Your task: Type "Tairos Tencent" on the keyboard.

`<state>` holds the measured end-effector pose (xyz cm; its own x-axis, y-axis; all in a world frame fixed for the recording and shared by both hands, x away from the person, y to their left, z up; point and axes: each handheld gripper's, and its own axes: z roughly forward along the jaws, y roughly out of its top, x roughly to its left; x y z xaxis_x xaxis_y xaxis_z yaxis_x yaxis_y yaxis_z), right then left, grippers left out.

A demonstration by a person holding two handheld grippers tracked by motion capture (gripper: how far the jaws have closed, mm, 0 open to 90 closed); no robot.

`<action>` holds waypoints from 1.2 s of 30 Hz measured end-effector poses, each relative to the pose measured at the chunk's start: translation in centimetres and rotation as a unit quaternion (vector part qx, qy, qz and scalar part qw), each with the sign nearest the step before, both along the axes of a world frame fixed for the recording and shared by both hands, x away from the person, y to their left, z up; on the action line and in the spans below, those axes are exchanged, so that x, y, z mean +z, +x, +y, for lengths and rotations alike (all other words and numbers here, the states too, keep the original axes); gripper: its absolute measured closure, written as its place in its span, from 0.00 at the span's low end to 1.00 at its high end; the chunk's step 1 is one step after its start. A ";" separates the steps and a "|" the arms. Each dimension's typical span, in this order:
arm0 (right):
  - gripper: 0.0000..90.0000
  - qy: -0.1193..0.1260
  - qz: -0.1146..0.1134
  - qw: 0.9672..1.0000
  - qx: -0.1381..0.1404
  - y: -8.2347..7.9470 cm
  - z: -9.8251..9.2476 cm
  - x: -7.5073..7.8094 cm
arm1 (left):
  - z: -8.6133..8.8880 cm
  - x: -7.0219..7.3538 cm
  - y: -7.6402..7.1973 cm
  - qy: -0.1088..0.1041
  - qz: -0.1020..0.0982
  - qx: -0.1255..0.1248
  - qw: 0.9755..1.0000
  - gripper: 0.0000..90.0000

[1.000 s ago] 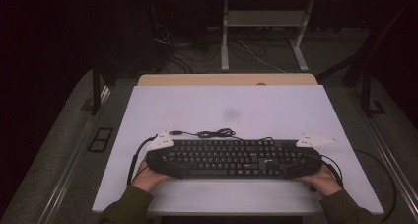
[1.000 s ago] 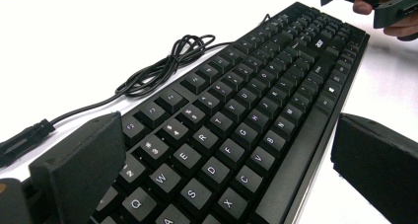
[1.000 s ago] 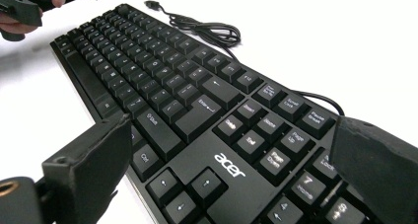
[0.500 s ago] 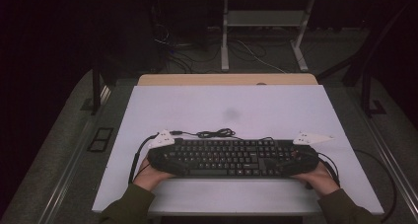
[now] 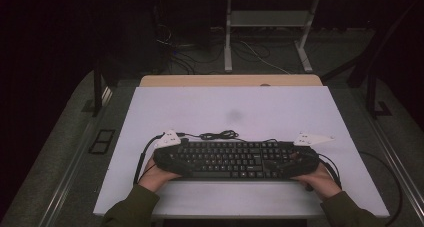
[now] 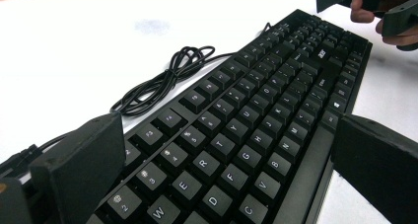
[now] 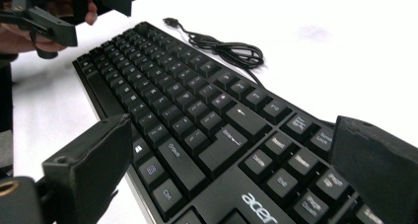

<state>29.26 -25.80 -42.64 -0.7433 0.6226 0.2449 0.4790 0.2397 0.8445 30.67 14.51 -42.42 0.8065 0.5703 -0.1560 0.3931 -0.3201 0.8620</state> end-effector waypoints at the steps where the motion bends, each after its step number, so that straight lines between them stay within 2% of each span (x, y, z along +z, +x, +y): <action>1: 0.03 0.001 0.000 1.000 0.000 0.0 0.1 0.0 | 0.0 0.0 0.0 0.000 0.000 0.000 1.000 0.00; 10: 0.03 -0.004 -0.004 1.000 0.012 0.5 0.9 0.2 | -0.4 0.1 0.3 -0.003 0.000 0.000 1.000 0.00; 25: 0.03 -0.002 -0.004 1.000 0.017 1.1 2.0 0.6 | -1.4 0.3 0.8 -0.008 -0.001 0.000 1.000 0.00; 36: 0.03 -0.004 -0.002 1.000 0.023 1.8 3.0 0.7 | -2.7 0.5 1.5 -0.002 -0.002 -0.009 1.000 0.00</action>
<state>31.09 -22.77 -41.91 -0.7719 0.5899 0.2372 0.4640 0.2675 0.8445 32.15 11.77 -41.95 0.8169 0.5557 -0.1547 0.3836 -0.3230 0.8652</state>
